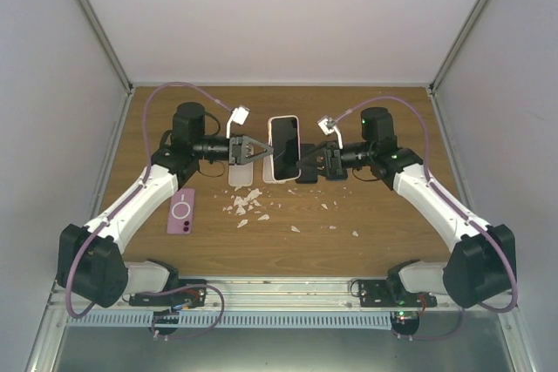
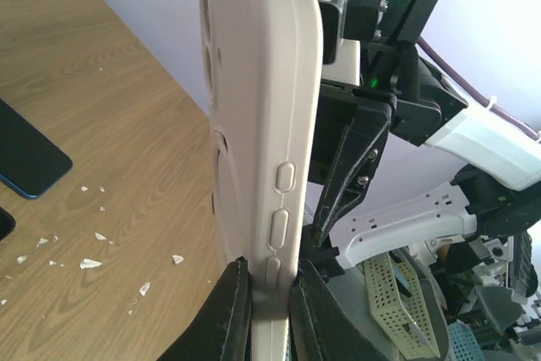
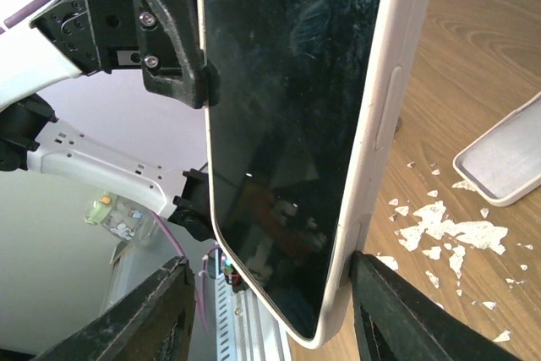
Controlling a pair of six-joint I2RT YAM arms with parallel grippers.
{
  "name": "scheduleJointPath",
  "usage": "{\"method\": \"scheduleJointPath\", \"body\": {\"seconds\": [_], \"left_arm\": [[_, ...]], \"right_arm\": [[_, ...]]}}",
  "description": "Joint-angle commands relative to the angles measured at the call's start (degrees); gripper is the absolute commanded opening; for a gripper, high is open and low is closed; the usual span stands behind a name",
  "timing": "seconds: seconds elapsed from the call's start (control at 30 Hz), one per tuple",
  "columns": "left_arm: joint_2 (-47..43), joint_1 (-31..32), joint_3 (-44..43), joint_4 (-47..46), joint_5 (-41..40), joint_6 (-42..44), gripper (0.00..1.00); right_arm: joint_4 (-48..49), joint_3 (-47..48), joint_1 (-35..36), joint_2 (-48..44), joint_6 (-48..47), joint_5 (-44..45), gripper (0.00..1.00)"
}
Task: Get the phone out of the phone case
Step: Adjust the phone.
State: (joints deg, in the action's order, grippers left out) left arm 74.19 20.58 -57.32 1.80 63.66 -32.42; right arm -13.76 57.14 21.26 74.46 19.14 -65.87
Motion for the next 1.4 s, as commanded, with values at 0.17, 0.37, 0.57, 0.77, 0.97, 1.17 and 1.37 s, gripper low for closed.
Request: {"method": "scheduleJointPath", "body": {"seconds": [0.17, 0.37, 0.57, 0.77, 0.97, 1.17, 1.37], "left_arm": [[-1.3, 2.7, -1.7, -3.3, 7.5, 2.6, 0.00], [-1.6, 2.2, -0.9, -4.8, 9.7, 1.8, 0.00], [-1.8, 2.6, -0.6, -5.7, 11.2, 1.2, 0.00], [-1.3, 5.0, -1.8, -3.4, 9.6, 4.6, 0.00], [-0.1, 5.3, -3.0, -0.3, 7.6, 7.1, 0.00], [0.2, 6.1, -3.2, 3.1, 5.8, 10.5, 0.00], [-1.5, 4.8, -0.2, 0.0, 5.5, 9.6, 0.46]], "right_arm": [[-2.1, 2.7, 0.4, 1.3, -3.6, -0.4, 0.56], [-8.1, 5.2, -1.6, 2.4, -8.8, 0.5, 0.63], [-6.1, 5.4, -1.5, 2.4, -7.4, -1.2, 0.77], [-1.0, 6.3, -1.0, 2.6, -2.6, -4.4, 0.53], [2.3, 5.0, 0.1, 2.4, 0.8, -4.9, 0.37], [4.5, 4.4, 0.5, 2.6, 3.0, -5.3, 0.16], [12.6, 1.9, -1.1, 1.4, 11.4, -6.7, 0.00]]}}
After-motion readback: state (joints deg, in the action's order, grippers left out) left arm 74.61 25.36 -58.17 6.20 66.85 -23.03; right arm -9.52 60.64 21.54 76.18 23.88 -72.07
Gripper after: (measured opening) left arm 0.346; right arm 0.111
